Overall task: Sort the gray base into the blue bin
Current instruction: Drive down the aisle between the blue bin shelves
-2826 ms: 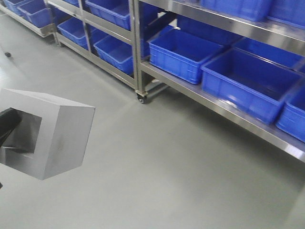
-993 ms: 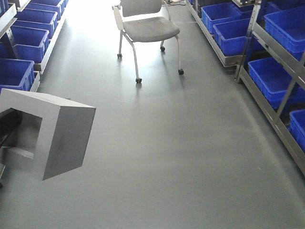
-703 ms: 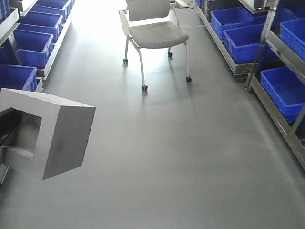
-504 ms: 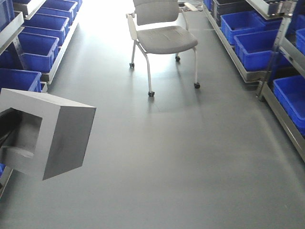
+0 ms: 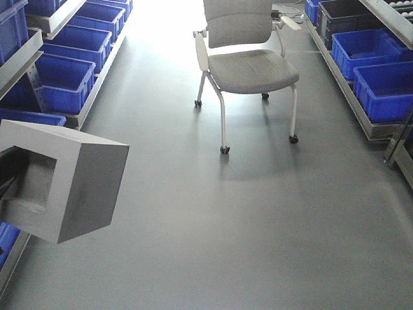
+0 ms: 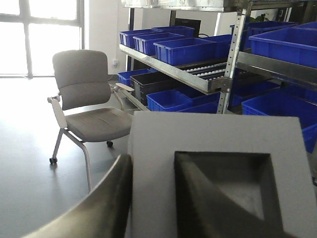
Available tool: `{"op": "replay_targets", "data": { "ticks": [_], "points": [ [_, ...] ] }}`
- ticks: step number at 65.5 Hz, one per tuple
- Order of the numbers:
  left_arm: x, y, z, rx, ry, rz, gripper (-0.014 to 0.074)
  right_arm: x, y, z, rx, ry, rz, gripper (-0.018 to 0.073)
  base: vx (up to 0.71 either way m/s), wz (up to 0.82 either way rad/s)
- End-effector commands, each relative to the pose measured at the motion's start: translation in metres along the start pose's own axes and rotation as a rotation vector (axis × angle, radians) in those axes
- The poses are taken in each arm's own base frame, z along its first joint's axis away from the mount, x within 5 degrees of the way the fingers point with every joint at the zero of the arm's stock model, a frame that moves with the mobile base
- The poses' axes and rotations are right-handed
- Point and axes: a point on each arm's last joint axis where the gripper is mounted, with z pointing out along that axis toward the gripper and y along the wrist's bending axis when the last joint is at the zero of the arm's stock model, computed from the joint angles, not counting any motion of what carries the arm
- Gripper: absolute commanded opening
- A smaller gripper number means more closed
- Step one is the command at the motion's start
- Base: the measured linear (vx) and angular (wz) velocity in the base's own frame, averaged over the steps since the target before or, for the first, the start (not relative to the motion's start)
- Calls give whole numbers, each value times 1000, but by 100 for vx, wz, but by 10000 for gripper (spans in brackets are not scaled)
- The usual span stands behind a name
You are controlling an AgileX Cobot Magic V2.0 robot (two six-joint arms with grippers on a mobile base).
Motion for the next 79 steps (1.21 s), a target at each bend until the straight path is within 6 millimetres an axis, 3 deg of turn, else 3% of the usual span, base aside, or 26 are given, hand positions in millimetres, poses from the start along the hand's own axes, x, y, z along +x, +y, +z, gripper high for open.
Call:
{"op": "replay_targets", "data": {
  "ticks": [1, 44, 79],
  "points": [
    [-21, -3, -3, 21, -142, -18, -6, -8, 0, -1, -1, -80, -12, -5, 43, 2],
    [-21, -3, -3, 21, -142, -18, -6, -8, 0, -1, 0, -80, -12, -5, 40, 3],
    [-21, -3, -3, 21, -142, -18, -6, -8, 0, -1, 0, -80, -12, -5, 35, 54]
  ]
}}
